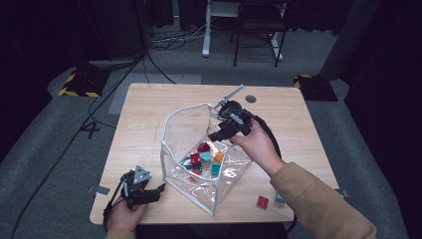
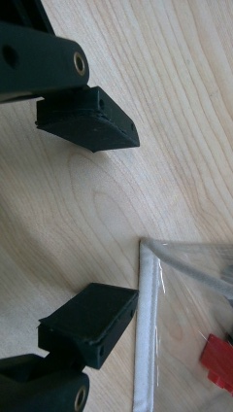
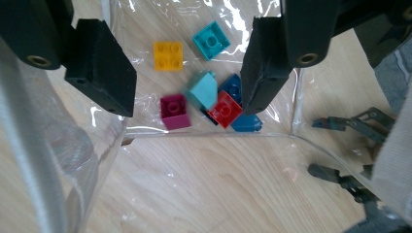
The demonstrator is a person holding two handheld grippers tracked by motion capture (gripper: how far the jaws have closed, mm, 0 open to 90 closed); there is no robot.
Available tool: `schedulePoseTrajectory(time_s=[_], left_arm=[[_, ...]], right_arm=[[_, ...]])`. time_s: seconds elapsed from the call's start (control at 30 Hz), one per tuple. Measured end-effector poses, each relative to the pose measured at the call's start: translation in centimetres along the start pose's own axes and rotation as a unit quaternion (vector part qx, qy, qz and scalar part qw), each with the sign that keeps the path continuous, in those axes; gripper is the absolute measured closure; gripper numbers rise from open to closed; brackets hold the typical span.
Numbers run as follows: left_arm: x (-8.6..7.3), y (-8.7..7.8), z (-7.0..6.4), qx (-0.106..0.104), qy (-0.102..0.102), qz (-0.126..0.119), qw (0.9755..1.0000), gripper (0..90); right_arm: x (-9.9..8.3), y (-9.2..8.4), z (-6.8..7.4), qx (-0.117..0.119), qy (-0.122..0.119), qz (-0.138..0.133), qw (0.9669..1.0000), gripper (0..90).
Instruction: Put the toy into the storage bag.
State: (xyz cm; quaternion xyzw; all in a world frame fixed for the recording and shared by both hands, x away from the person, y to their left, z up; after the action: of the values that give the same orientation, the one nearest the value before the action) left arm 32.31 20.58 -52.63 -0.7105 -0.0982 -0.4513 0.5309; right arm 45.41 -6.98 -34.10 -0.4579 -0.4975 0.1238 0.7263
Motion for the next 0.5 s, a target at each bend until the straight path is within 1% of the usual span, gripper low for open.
schedulePoseTrajectory(time_s=[0.1, 0.17, 0.2, 0.33, 0.37, 0.4, 0.43, 0.47, 0.5], left_arm=[[0.0, 0.0, 0.0, 0.0, 0.0, 0.0, 1.0, 26.1], [0.0, 0.0, 0.0, 0.0, 0.0, 0.0, 1.0, 26.1], [0.0, 0.0, 0.0, 0.0, 0.0, 0.0, 1.0, 26.1], [0.0, 0.0, 0.0, 0.0, 0.0, 0.0, 1.0, 26.1], [0.0, 0.0, 0.0, 0.0, 0.0, 0.0, 1.0, 26.1], [0.0, 0.0, 0.0, 0.0, 0.0, 0.0, 1.0, 26.1], [0.0, 0.0, 0.0, 0.0, 0.0, 0.0, 1.0, 26.1], [0.0, 0.0, 0.0, 0.0, 0.0, 0.0, 1.0, 26.1], [0.0, 0.0, 0.0, 0.0, 0.0, 0.0, 1.0, 26.1]], right_arm=[[-0.1, -1.2, 0.3, 0.006, -0.005, -0.019, 0.9998, 38.1], [-0.3, -2.3, 0.5, 0.01, -0.011, -0.036, 0.9992, 38.4], [-0.5, -3.3, 0.7, 0.011, -0.013, -0.048, 0.9987, 38.4], [-1.1, -5.2, 0.8, 0.011, -0.018, -0.069, 0.9974, 38.8], [-1.1, -5.2, 0.8, 0.011, -0.018, -0.069, 0.9974, 38.8], [-1.7, -6.3, 0.8, 0.008, -0.022, -0.079, 0.9966, 38.9], [-1.9, -6.6, 0.8, 0.007, -0.022, -0.082, 0.9963, 38.9], [-1.9, -6.6, 0.8, 0.007, -0.022, -0.082, 0.9963, 38.9], [-2.6, -7.7, 0.7, 0.006, -0.022, -0.092, 0.9955, 38.8]])
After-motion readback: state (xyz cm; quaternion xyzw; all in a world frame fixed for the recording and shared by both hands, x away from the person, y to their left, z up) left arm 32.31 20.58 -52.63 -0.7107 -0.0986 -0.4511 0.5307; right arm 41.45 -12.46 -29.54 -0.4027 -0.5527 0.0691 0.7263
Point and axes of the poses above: each handheld gripper's, and its own axes: y roughly forward along the jaws, x roughly out of its top, z roughly to its left, the point moved 3 cm from there along y, roughly forward along the jaws, and after that the axes turned 4 degrees about -z, right-handed, at the moved point
